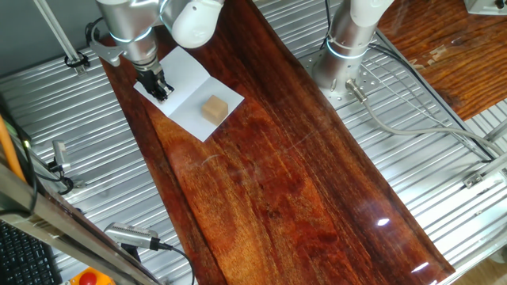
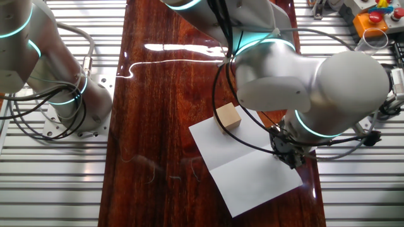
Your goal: Unfold a piece of paper
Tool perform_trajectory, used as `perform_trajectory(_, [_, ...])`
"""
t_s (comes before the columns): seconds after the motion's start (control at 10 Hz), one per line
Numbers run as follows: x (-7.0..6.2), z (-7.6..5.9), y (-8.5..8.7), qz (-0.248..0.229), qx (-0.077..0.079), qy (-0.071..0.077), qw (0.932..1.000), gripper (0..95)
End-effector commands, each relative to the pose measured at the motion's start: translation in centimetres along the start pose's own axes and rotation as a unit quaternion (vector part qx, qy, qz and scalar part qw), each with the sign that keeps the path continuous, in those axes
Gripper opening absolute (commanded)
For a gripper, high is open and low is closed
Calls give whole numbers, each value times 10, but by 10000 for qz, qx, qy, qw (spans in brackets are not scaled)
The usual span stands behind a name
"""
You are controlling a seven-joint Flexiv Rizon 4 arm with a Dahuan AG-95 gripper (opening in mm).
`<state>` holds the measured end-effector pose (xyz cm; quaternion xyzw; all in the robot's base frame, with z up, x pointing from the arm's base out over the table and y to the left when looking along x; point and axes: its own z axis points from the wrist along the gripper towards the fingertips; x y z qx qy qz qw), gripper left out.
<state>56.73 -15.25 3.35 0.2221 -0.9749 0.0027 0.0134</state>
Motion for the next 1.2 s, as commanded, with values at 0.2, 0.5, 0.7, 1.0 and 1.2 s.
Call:
perform_trajectory(0.2, [1, 0, 0, 162, 17, -45, 9999, 0])
perform_trajectory(0.5, [1, 0, 0, 191, 20, -49, 9998, 0])
perform_trajectory(0.7, [1, 0, 0, 194, 18, -49, 9998, 0])
perform_trajectory(1.0, [1, 0, 0, 197, 20, -48, 9998, 0])
perform_trajectory(1.2, [1, 0, 0, 198, 20, -48, 9998, 0])
